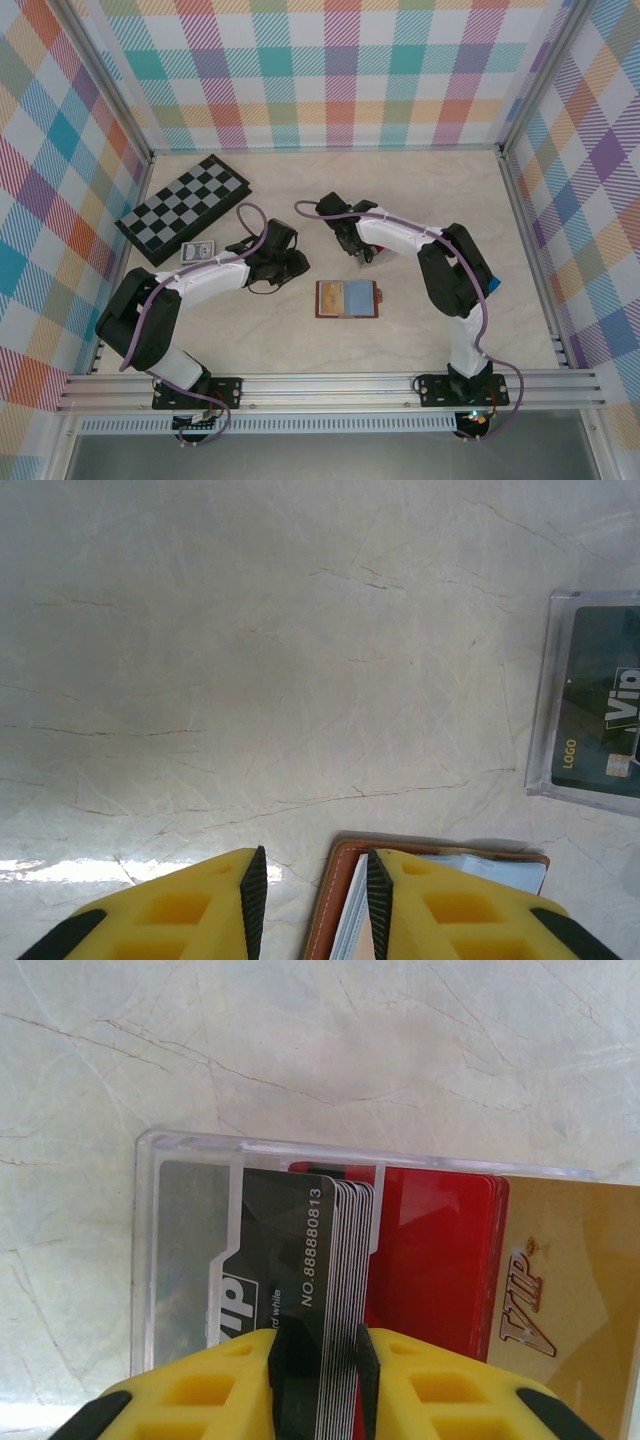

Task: Put the credit cards into the card holder

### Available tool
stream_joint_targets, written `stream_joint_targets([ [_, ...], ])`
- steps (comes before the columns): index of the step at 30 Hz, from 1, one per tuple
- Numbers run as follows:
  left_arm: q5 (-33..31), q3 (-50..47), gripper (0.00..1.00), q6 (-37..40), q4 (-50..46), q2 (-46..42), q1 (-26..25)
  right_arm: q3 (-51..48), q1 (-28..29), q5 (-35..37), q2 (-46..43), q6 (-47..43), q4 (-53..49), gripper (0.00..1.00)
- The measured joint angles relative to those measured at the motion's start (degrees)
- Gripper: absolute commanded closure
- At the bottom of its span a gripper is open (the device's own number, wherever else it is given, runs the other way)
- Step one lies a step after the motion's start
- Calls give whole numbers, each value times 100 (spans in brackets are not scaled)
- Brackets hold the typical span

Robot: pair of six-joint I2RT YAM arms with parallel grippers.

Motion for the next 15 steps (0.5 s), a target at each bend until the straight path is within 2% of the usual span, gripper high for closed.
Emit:
stream_joint_targets([
  [7, 0, 0, 66, 0, 0, 0, 0, 0, -48, 24, -55, -13, -4, 89],
  [15, 0, -7, 66, 0, 0, 0, 0, -24, -122, 26, -214, -22, -4, 91],
])
